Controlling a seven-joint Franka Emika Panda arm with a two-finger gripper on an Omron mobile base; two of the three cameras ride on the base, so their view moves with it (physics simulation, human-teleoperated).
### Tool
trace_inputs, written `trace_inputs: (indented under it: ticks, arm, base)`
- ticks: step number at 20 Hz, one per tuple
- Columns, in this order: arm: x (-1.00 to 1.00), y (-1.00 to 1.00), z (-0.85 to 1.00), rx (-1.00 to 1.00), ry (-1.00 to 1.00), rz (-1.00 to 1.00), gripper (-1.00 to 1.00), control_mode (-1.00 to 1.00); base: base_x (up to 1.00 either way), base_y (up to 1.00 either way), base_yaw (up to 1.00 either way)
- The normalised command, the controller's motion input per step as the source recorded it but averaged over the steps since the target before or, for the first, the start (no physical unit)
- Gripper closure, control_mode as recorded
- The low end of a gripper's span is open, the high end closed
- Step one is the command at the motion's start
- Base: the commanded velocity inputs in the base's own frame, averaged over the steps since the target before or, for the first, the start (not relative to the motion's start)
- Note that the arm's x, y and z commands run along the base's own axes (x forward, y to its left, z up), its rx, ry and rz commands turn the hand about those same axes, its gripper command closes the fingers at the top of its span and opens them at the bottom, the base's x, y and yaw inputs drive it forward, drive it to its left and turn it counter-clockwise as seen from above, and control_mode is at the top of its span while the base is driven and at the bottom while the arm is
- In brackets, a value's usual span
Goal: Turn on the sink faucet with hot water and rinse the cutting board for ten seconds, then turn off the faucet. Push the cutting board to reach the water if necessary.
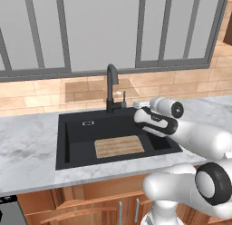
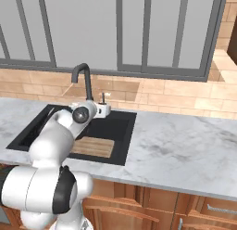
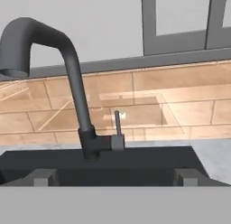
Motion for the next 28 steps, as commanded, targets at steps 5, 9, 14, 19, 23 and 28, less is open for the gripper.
trace_inputs:
  ticks: [5, 9, 14, 19, 23, 28]
  arm:
    - [0.29, -0.08, -0.09, 0.00, -0.06, 0.00, -1.00, -1.00]
    - [0.33, -0.08, 0.00, 0.02, 0.00, 0.00, -1.00, -1.00]
    - [0.15, -0.01, 0.00, 0.00, 0.00, 0.00, -1.00, -1.00]
    - [0.06, 0.00, -0.06, 0.00, 0.00, 0.00, -1.00, -1.00]
    - [0.10, 0.00, -0.08, 0.00, 0.00, 0.00, -1.00, -1.00]
    - [0.11, 0.04, 0.00, 0.00, 0.00, 0.00, -1.00, -1.00]
  base:
    - [0.00, 0.00, 0.00]
    - [0.00, 0.00, 0.00]
    - [0.00, 0.00, 0.00]
    - [0.00, 0.00, 0.00]
    - [0.00, 0.00, 0.00]
    - [0.00, 0.00, 0.00]
